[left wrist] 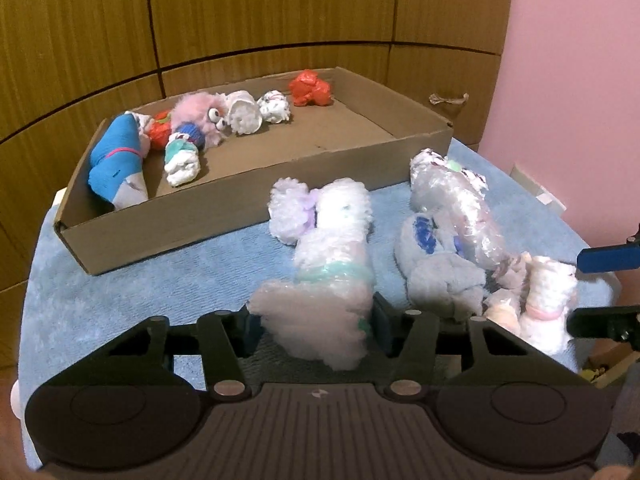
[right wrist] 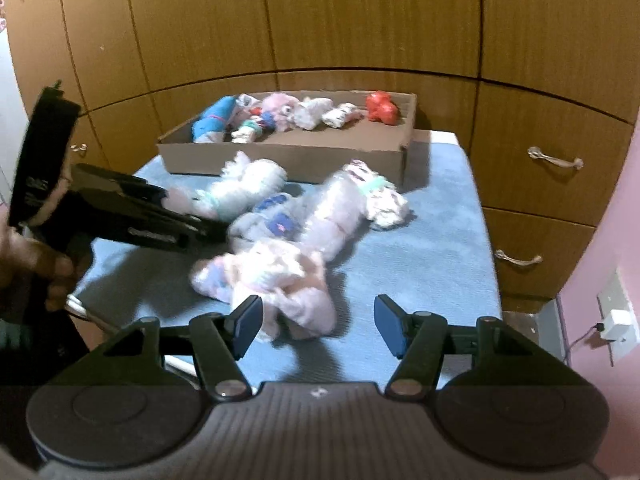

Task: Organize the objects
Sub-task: 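Grasp the white fluffy bundle with left tool while right grasps pink sock roll, then lower both held bundles into the tray beside the others and release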

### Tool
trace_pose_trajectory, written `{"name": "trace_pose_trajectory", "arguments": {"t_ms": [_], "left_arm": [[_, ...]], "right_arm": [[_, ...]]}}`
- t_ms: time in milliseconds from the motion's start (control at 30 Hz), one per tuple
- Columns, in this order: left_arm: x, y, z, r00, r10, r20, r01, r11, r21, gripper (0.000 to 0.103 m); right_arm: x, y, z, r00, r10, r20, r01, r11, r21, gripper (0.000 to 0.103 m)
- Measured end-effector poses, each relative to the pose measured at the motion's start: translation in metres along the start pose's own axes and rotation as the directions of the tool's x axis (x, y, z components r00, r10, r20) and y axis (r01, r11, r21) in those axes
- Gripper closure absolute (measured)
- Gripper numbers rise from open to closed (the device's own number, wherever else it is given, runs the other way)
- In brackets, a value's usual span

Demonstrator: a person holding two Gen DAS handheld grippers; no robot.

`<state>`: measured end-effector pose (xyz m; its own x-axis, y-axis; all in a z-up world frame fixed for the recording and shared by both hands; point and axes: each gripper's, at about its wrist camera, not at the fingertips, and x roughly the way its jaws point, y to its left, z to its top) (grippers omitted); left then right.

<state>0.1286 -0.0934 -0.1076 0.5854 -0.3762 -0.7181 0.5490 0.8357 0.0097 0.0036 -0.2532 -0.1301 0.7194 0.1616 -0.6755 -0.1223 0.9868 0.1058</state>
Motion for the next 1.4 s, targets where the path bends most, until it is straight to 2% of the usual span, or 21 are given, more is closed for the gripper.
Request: {"name": "trace_pose_trajectory", "arguments": {"t_ms": [233,367,467,600,700,933,1033,1200,1267,1400], "left_arm": [[-0.001,0.006,0.002,1.000,0.007,0.001,-0.007,1.000,-0.005,0.043],[-0.001,0.011,0.001,1.000,0.013,-0.005,-0.014,1.000,-0.011,0.042],[-0.002,0.013,0.001,1.000,0.014,-0.005,-0.014,1.000,-0.010,0.042],[-0.004,0.014,-0.001,1.000,0.025,0.008,-0.025,1.000,0.005,0.052],[-0.006,0.017,-0.002,1.000,0.023,0.016,-0.023,1.000,-0.012,0.053],[-0.012,0.025,-0.005,0.999,0.034,0.023,-0.034,0.999,-0.029,0.052],[-0.012,0.028,-0.007,0.999,0.038,0.013,-0.037,0.999,-0.038,0.052],[-0.010,0.029,-0.010,0.999,0.036,0.013,-0.036,0.999,-0.029,0.052],[-0.010,0.029,-0.010,0.999,0.035,0.014,-0.035,0.999,-0.028,0.053],[-0.017,0.030,-0.007,0.999,0.037,0.038,-0.036,0.999,-0.024,0.053]], "right_arm": [[0.012,0.008,0.003,1.000,0.030,-0.003,-0.031,0.999,-0.041,0.046],[0.023,0.013,0.006,0.999,0.030,-0.016,-0.031,0.998,-0.057,0.052],[0.029,0.007,0.005,0.997,0.069,-0.027,-0.069,0.998,-0.011,0.064],[0.019,0.005,0.002,0.997,0.071,-0.011,-0.071,0.997,0.014,0.071],[0.011,0.003,0.002,0.998,0.057,0.003,-0.057,0.998,0.019,0.074],[0.013,-0.001,0.005,0.999,0.040,0.005,-0.040,0.998,0.038,0.075],[0.020,0.008,0.003,1.000,0.007,-0.014,-0.007,1.000,-0.019,0.075],[0.030,0.006,-0.002,0.999,-0.003,-0.034,0.003,1.000,-0.015,0.074],[0.027,0.002,-0.001,1.000,0.000,-0.031,0.000,1.000,-0.003,0.079],[0.008,-0.010,0.002,1.000,-0.018,0.008,0.018,1.000,0.013,0.079]]}}
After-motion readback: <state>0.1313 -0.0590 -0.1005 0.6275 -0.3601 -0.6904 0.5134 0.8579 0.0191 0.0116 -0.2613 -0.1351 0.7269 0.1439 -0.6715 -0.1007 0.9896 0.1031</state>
